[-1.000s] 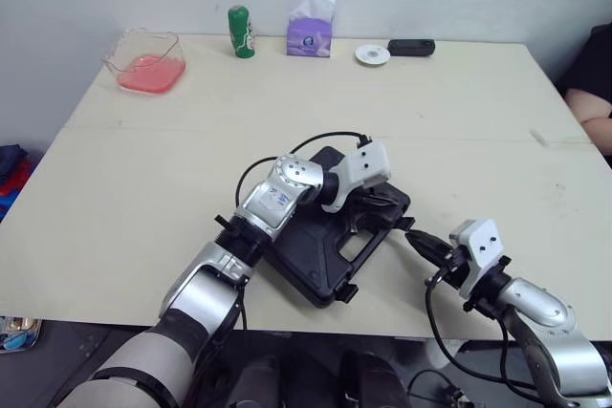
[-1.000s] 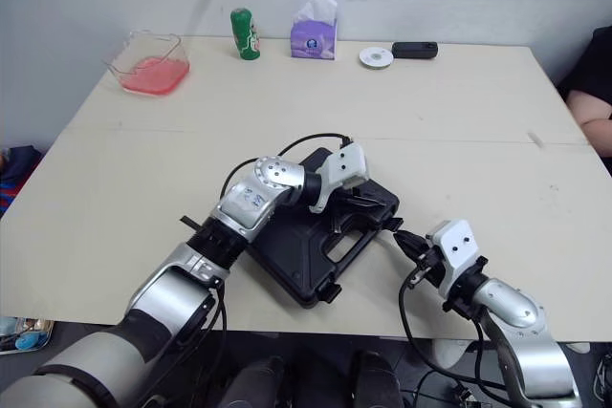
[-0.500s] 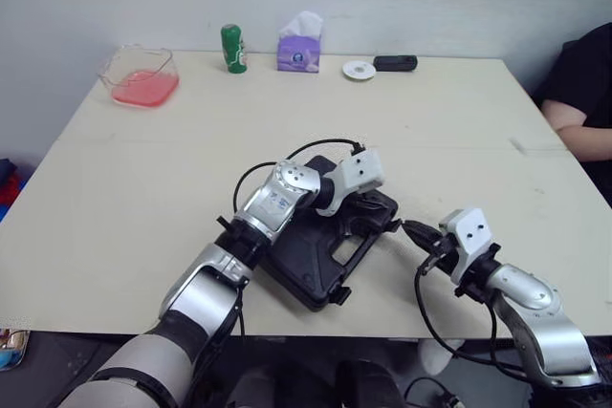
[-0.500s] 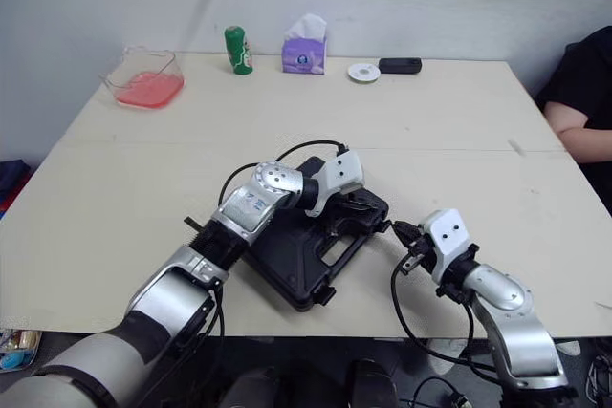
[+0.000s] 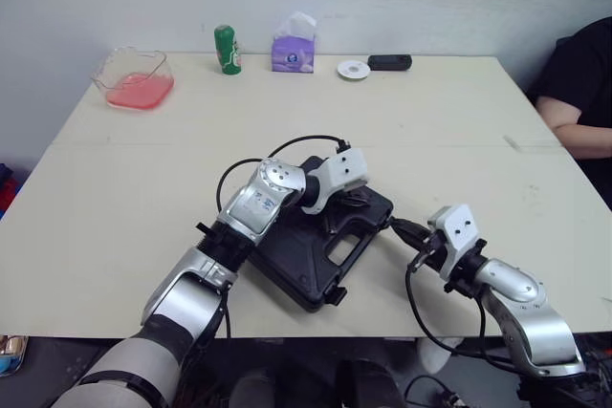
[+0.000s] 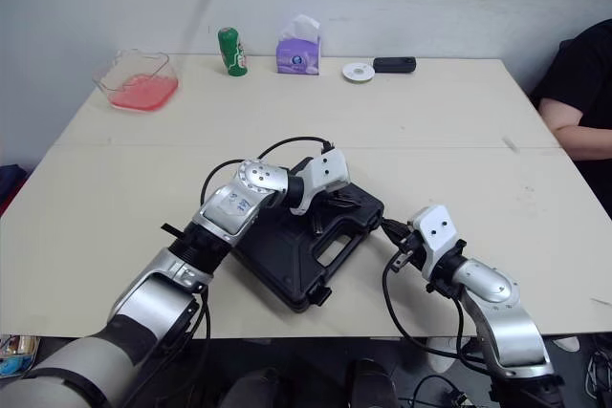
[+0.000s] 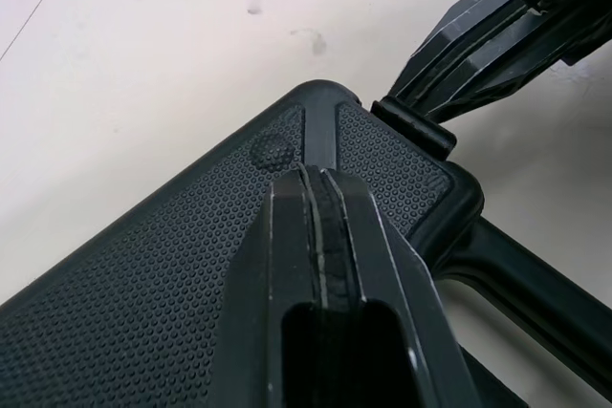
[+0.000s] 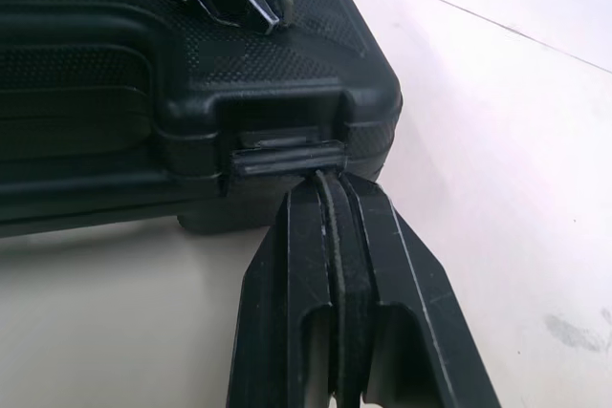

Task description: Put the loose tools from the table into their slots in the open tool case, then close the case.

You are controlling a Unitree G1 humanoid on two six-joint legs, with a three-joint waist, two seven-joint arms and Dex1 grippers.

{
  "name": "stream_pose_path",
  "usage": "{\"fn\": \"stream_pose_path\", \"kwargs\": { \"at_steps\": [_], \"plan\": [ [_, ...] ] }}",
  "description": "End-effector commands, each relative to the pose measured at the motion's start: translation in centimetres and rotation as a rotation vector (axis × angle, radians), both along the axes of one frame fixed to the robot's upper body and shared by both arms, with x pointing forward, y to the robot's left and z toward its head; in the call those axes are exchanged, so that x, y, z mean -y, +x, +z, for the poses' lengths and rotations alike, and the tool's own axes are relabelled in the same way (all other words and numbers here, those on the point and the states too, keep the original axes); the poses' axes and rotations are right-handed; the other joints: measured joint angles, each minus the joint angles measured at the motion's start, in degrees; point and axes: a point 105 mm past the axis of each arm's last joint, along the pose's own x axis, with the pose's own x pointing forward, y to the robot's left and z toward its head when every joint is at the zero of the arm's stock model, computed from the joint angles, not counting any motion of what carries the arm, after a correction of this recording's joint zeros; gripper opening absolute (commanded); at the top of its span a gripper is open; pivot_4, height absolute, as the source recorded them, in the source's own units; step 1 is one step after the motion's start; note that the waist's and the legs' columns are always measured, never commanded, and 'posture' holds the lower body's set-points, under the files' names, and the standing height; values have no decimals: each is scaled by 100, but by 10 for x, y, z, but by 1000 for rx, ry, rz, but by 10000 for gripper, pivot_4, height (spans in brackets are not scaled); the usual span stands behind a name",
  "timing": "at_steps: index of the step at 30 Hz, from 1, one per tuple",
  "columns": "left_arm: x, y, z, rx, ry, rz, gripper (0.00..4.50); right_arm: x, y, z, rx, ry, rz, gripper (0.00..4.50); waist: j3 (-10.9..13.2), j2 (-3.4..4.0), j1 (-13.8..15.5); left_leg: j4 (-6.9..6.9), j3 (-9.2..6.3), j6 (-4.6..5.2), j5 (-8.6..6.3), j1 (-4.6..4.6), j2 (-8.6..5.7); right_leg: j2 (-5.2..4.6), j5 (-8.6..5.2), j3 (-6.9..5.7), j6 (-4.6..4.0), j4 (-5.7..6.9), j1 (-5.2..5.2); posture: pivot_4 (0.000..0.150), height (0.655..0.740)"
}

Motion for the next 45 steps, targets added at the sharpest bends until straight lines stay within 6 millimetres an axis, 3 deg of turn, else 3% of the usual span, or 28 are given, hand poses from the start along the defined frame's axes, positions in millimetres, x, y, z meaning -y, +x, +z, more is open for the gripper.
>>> {"fn": "stream_pose_path", "kwargs": {
  "at_steps": [1,13,19,25,29,34,38,41,43,45],
  "plan": [
    [-45,-4,-84,-217,254,150,222,-15,-1,21,68,42,68,0,-1,2,-8,-2,0,0,0,0,0,0,0,1,0,0,-1,1500,7400],
    [-45,-9,-90,-256,263,149,222,-27,2,21,44,77,118,0,-5,6,-21,-26,1,-7,3,7,4,-1,-3,2,-8,-1,-7,1500,7400],
    [-46,-12,-93,-283,256,166,222,-41,-7,18,18,96,166,0,-10,6,-38,-35,2,-9,2,9,8,0,-6,3,-13,-1,-9,1500,7400],
    [-46,-21,-100,-305,263,151,222,-40,-2,12,21,56,128,0,-16,8,-84,-49,2,-13,1,9,15,3,-11,2,-23,0,-9,1500,7400],
    [-45,-17,-94,-267,224,163,222,-35,-5,14,40,40,107,0,-18,10,-115,-56,2,-18,2,9,16,4,-14,1,-27,-1,-11,1500,7400],
    [-36,-7,-65,-175,98,150,222,-13,-12,11,28,-11,77,0,-12,18,-74,-56,1,-17,1,5,16,4,-14,0,-27,-4,-23,1500,7400],
    [-12,-10,3,-155,-227,78,222,12,-17,8,42,-97,34,0,55,54,11,-56,3,-17,2,-8,14,3,-13,0,-25,-9,-36,1500,7400],
    [-7,-25,49,-16,-332,-66,222,21,-26,4,32,-124,49,0,122,81,92,-55,2,-26,8,-40,13,4,-12,-6,-25,-8,-66,1500,7400],
    [-12,-31,60,41,-328,-111,222,22,-33,5,30,-125,73,0,139,80,140,-47,6,-30,28,-114,9,12,-11,-11,-23,1,-134,1500,7400],
    [-20,-38,58,78,-288,-151,222,21,-38,5,27,-121,98,0,162,85,144,-46,6,-32,37,-139,6,21,-10,-21,-21,17,-152,1500,7400]
  ]
}}
